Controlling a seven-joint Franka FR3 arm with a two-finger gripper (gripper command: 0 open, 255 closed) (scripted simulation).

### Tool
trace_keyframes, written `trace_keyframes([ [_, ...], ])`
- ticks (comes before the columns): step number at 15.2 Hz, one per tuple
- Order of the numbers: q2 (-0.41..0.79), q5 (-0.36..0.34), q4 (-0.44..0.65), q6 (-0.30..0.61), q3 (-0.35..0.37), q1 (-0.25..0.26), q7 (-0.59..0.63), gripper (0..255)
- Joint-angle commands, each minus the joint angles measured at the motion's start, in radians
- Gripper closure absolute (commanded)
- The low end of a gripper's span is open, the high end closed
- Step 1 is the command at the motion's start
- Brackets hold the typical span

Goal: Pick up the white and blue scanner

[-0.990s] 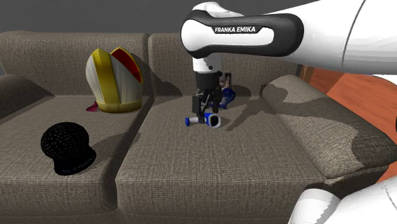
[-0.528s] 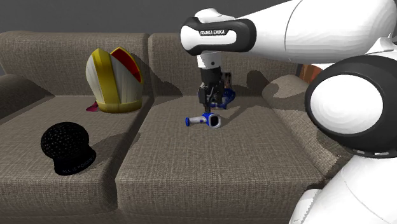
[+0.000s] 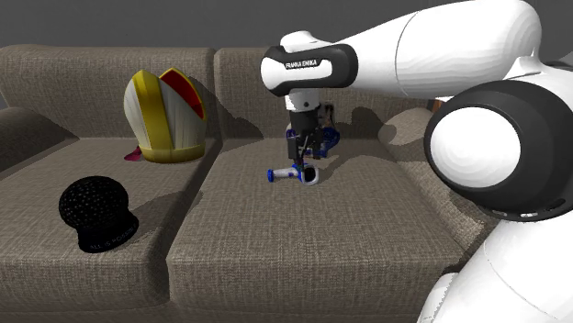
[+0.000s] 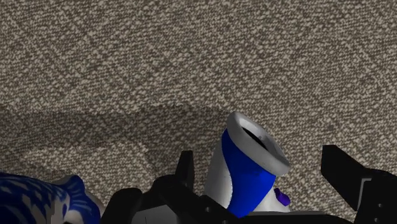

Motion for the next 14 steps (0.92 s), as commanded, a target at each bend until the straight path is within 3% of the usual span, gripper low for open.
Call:
trace_keyframes([
  [1, -0.001, 0.000, -0.017, 0.017, 0.000, 0.000, 0.002, 0],
  [2, -0.001, 0.000, -0.017, 0.017, 0.000, 0.000, 0.002, 0],
  [3, -0.003, -0.001, -0.019, 0.017, 0.001, 0.000, 0.003, 255],
  [14, 0.000, 0.000, 0.010, -0.010, 0.001, 0.001, 0.000, 255],
])
